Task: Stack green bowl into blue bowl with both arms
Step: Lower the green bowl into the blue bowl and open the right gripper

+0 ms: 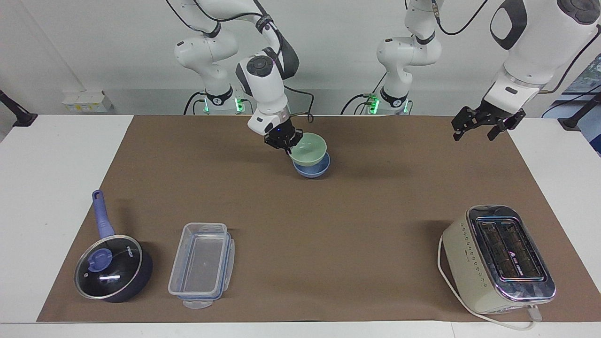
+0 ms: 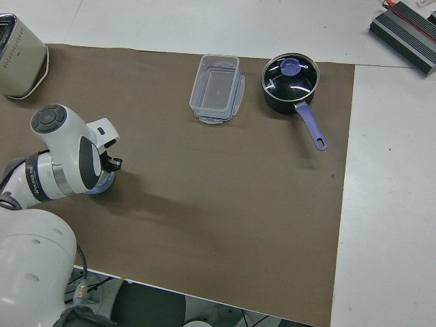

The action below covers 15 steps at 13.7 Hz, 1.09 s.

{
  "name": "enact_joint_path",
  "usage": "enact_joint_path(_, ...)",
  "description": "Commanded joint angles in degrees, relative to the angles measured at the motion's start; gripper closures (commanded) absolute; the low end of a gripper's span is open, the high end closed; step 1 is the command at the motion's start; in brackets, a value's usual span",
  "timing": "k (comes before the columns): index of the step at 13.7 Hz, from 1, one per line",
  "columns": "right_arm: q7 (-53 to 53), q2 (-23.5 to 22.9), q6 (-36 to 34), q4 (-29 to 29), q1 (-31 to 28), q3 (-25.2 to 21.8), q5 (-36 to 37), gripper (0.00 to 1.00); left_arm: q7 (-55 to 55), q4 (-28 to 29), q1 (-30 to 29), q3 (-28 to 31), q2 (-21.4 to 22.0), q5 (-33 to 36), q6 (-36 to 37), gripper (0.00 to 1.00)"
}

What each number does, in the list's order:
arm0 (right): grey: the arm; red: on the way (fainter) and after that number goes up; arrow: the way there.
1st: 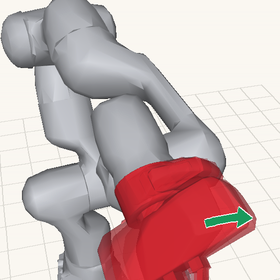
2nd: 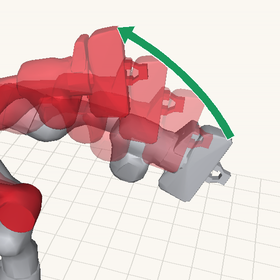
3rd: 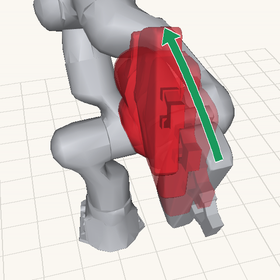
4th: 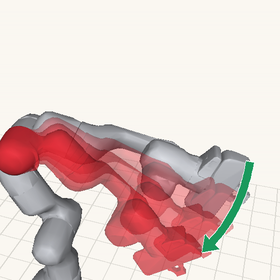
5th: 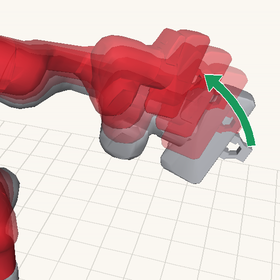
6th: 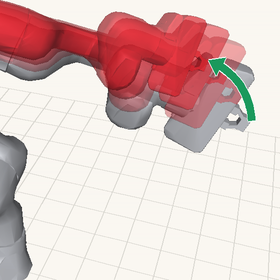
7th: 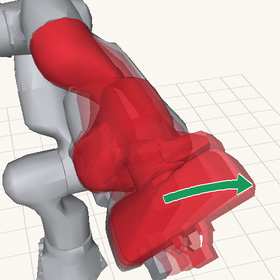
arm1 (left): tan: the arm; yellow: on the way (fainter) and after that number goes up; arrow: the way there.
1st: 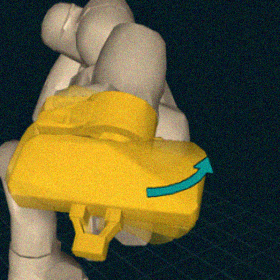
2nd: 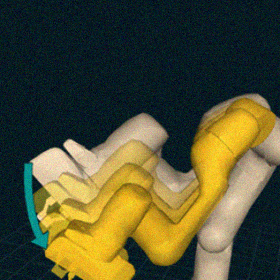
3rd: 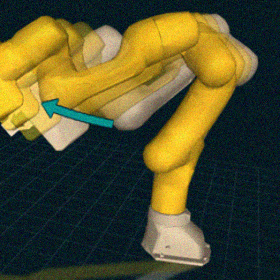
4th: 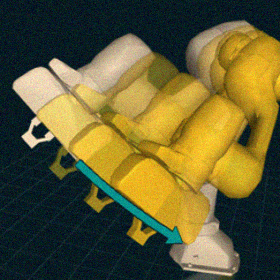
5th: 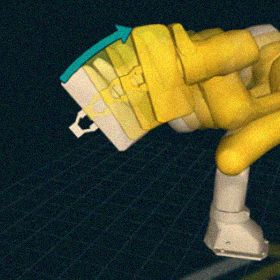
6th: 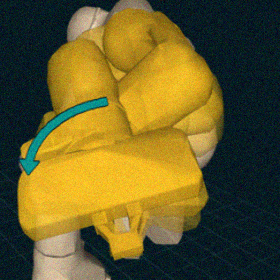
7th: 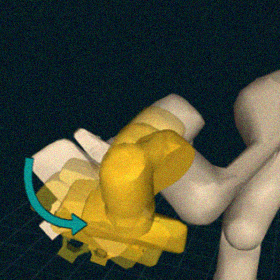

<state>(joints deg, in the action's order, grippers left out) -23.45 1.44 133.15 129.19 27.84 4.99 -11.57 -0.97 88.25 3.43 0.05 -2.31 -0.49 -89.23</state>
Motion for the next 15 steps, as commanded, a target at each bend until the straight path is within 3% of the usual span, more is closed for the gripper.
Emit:
enact_joint_path(1, -0.10, -1.70, 1.93, 0.44, 0.37, 0.02, -1.26, 1.00, 0.18, -1.94, 0.44, -0.14, -0.77, 1.02, 1.16, 0.00)
enact_joint_path(12, -0.45, -5.48, 6.86, 0.54, 2.30, 0.02, -1.26, 1.00, 0.09, -1.86, -0.27, -0.14, -0.68, 0.93, 1.51, 0.00)
enact_joint_path(13, -0.45, -5.57, 6.86, 0.54, 2.57, 0.02, -1.26, 0.98, 0.09, -1.86, -0.18, -0.14, -0.68, 0.93, 1.51, 0.00)
enact_joint_path(14, -0.45, -5.57, 6.86, 0.45, 2.57, 0.02, -1.26, 0.85, 0.09, -1.86, -0.27, -0.14, -0.68, 0.93, 1.51, 0.00)
enact_joint_path(15, -0.54, -5.57, 6.77, 0.45, 2.57, 0.02, -1.26, 0.79, 0.09, -1.86, -0.27, -0.14, -0.68, 0.93, 1.51, 0.00)
